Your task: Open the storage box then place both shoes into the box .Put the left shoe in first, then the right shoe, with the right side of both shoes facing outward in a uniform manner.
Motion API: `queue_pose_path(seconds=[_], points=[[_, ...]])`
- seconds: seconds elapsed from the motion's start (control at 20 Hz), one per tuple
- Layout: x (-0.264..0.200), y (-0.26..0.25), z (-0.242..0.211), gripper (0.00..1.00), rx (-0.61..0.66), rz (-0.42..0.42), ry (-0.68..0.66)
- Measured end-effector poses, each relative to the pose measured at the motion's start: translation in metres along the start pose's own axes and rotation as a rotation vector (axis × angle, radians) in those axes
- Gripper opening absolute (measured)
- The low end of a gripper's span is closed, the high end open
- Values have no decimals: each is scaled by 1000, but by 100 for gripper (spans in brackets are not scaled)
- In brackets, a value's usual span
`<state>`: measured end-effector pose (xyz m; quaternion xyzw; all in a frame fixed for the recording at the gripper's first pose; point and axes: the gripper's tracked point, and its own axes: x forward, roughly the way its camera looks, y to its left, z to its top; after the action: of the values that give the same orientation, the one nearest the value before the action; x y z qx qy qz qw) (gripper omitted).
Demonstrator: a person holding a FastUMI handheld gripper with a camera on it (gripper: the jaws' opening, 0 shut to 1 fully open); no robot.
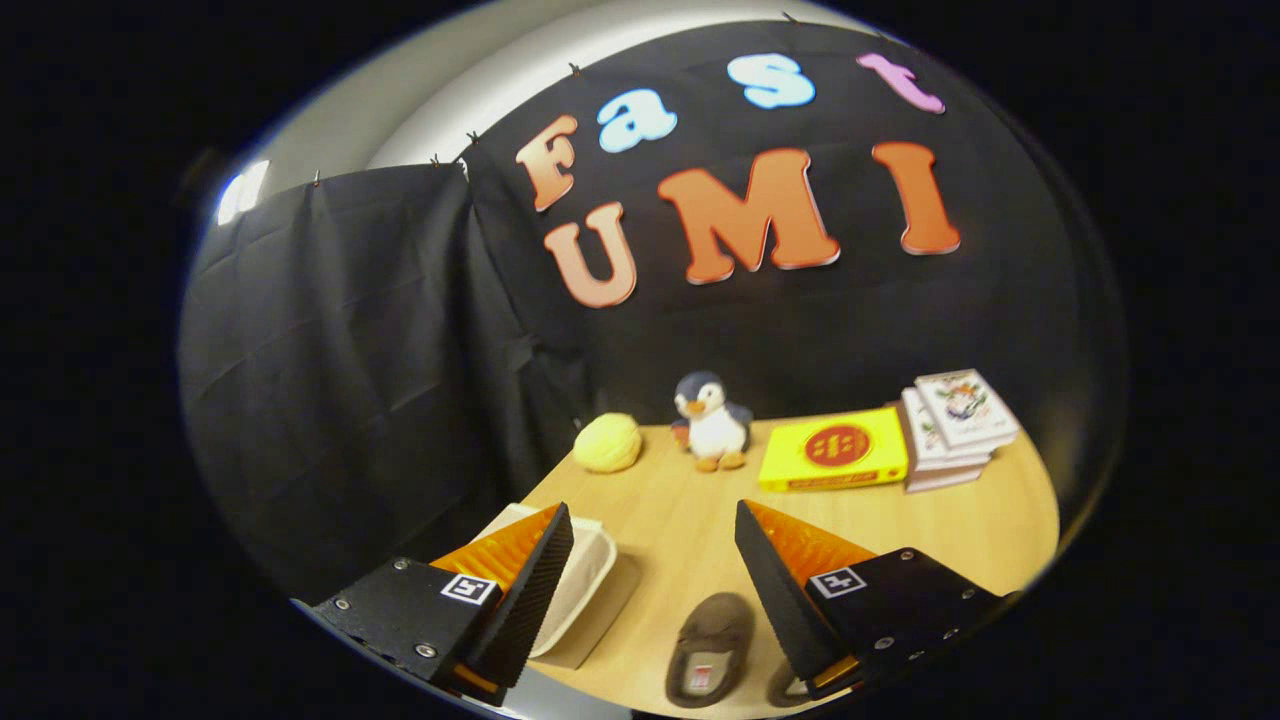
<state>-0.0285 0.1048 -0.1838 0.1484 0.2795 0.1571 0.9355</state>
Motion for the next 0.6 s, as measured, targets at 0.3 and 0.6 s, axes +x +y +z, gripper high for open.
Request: queue_pose_path(seconds=[0.3,0.6], points=[[51,29,-95,97,225,129,276],[86,64,-158,97,315,220,474]])
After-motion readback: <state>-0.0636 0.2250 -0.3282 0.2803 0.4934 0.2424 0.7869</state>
